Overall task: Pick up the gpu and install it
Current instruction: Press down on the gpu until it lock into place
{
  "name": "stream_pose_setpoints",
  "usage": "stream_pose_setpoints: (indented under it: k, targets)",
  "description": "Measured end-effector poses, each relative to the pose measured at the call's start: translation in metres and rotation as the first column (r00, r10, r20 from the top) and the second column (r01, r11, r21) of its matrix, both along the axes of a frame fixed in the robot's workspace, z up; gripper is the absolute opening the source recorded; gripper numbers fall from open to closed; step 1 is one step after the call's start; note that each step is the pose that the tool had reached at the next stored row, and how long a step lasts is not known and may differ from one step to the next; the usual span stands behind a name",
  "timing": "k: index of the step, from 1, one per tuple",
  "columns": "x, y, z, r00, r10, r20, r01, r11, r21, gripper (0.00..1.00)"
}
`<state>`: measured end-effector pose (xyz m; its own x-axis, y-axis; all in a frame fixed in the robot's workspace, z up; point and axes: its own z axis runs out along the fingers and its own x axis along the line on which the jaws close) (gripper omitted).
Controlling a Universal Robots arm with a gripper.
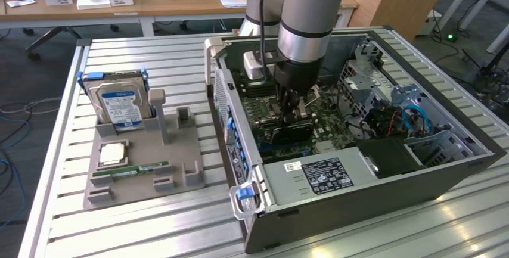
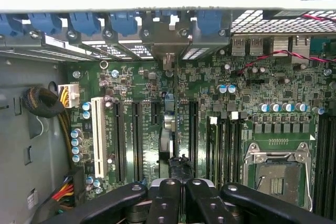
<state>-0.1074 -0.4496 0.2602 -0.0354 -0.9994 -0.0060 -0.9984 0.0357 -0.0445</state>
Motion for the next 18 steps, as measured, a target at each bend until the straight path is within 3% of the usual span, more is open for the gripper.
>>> stream_pose_setpoints:
  k: [18]
  targets:
    - [-0.0008, 0.0, -0.0012, 1.0, 0.0, 0.0002, 0.0, 1.0, 0.0002, 0.11]
